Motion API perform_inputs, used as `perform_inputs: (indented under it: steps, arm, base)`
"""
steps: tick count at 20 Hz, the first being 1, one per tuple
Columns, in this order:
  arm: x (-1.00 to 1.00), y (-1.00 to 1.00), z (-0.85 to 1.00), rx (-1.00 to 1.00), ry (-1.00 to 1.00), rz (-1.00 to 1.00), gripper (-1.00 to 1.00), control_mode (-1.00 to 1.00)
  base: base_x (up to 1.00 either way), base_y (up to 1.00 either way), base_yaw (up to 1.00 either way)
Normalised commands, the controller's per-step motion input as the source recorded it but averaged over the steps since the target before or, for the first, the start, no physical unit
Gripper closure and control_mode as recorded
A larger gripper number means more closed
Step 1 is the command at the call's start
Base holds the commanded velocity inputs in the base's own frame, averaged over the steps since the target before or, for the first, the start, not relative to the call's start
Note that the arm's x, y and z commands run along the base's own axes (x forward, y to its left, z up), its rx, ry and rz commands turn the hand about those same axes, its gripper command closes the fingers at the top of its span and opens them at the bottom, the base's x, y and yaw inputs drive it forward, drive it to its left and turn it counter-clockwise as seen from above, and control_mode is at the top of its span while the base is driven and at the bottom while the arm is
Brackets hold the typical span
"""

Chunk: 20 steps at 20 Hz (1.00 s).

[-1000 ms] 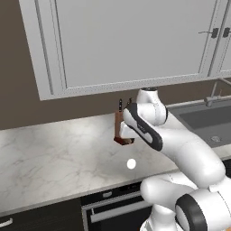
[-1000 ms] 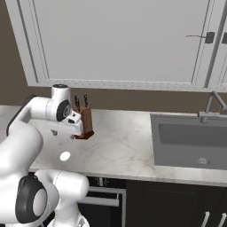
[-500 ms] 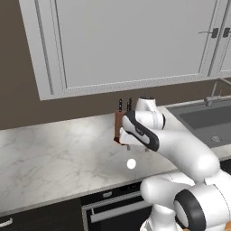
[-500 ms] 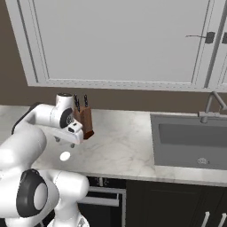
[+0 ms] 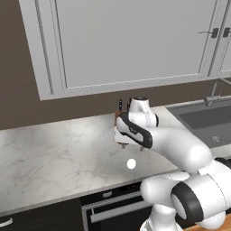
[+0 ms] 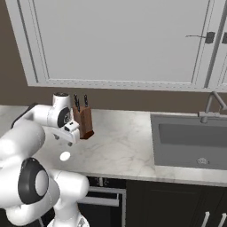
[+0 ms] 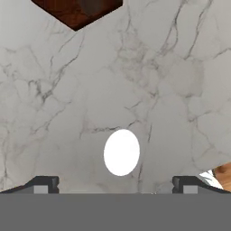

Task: Gather the eggs and milk located in the vicinity of the sink area and place them right next to the bowl.

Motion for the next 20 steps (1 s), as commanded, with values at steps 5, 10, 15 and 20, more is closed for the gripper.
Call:
perform_inputs:
  steps: [5,10,15,20]
  arm:
    - [-0.11,0.00,-0.18,0.00,-0.02,-0.01,-1.00,-1.00]
    - [-0.43,0.00,-0.23,0.00,0.00,0.00,-1.00,-1.00]
    - [-0.21,0.00,-0.33,0.00,0.00,0.00,-1.00,-1.00]
    - [0.15,0.00,-0.15,-0.01,0.00,0.00,-1.00,-1.00]
  base:
    - [0.00,0.00,0.00]
    - [0.00,0.00,0.00]
    - [0.00,0.00,0.00]
    - [0.00,0.00,0.00]
